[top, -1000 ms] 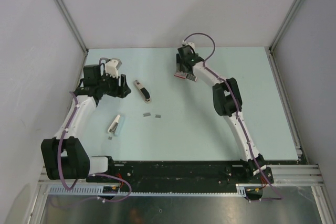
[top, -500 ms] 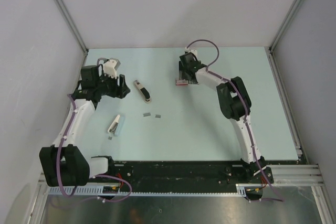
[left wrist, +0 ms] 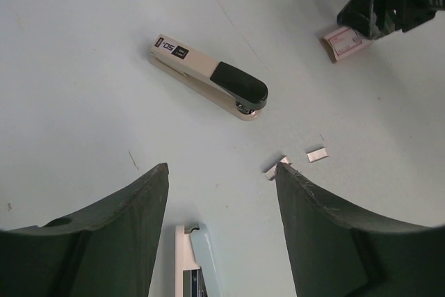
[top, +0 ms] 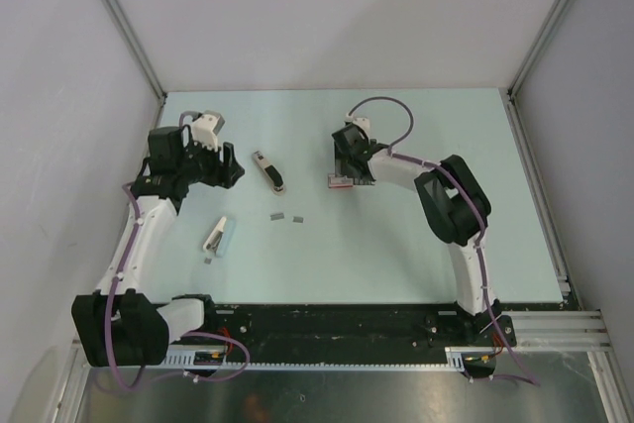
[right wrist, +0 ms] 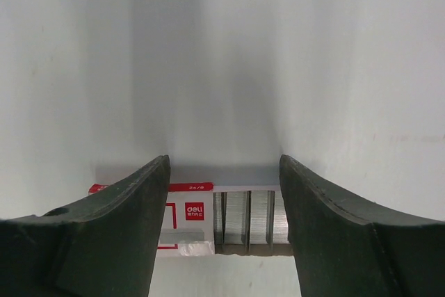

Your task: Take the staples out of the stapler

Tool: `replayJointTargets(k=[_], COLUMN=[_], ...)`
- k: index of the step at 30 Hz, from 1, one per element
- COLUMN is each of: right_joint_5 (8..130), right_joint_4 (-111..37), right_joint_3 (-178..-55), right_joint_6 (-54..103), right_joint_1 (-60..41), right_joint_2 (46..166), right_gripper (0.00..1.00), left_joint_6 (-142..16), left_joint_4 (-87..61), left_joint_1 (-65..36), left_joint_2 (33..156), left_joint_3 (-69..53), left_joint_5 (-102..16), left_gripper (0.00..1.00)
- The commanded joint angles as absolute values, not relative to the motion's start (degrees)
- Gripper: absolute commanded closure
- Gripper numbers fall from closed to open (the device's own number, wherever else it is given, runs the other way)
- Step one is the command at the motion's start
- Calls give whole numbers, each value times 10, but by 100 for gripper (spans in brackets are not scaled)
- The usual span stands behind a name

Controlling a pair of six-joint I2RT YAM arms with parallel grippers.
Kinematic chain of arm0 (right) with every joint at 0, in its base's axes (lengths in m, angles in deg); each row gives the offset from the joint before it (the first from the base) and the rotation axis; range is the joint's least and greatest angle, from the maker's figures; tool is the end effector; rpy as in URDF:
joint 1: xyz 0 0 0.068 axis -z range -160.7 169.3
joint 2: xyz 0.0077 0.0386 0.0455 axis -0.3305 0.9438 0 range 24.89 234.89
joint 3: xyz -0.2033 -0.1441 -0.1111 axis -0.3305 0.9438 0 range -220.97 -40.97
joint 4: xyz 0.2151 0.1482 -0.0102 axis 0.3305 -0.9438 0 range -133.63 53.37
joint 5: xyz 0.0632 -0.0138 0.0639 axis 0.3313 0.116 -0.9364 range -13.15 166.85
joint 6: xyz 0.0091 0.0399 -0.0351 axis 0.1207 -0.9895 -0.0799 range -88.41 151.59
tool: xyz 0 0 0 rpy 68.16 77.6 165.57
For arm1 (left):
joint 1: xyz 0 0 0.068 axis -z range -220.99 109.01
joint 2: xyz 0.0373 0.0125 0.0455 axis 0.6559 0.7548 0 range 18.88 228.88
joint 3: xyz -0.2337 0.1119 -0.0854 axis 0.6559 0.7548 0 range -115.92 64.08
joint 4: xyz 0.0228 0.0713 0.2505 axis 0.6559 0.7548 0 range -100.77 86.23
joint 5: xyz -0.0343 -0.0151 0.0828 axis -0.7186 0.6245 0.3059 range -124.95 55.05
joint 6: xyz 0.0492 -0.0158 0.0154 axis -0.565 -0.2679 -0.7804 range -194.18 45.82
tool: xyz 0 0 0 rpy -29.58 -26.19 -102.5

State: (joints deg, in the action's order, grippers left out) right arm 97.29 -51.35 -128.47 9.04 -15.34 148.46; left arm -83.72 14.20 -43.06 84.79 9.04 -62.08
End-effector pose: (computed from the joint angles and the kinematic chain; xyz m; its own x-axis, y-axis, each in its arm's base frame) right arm 0.3915 0.2553 0.1545 -0.7233 -0.0630 -0.6876 -0.0796 0.9968 -0.0077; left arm 0.2502 -0.0073 0.3055 -0.5212 0.1286 -0.8437 0.4295 0.8938 -0.1291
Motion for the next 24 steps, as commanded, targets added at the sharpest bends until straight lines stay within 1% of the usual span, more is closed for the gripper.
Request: replayJointTargets(k=[1, 12, 24], right_joint_5=[976, 1003, 1010], right_joint_4=[-574, -598, -600], right_joint_3=[-1218, -1133, -1052], right_joint_6=[41, -24, -97], right_joint_1=[-185, -266, -303], right_joint_2=[1454, 1399, 1328], right_gripper=[32, 33, 35], left_joint_6=[-847, -849, -855], left_joint_4=[146, 153, 157], left_joint_1=[-436, -435, -435], left_joint_2=[827, 806, 801], left_joint_3=[97, 107, 113], left_joint_5=[-624, -627, -633], left_gripper=[32, 32, 32])
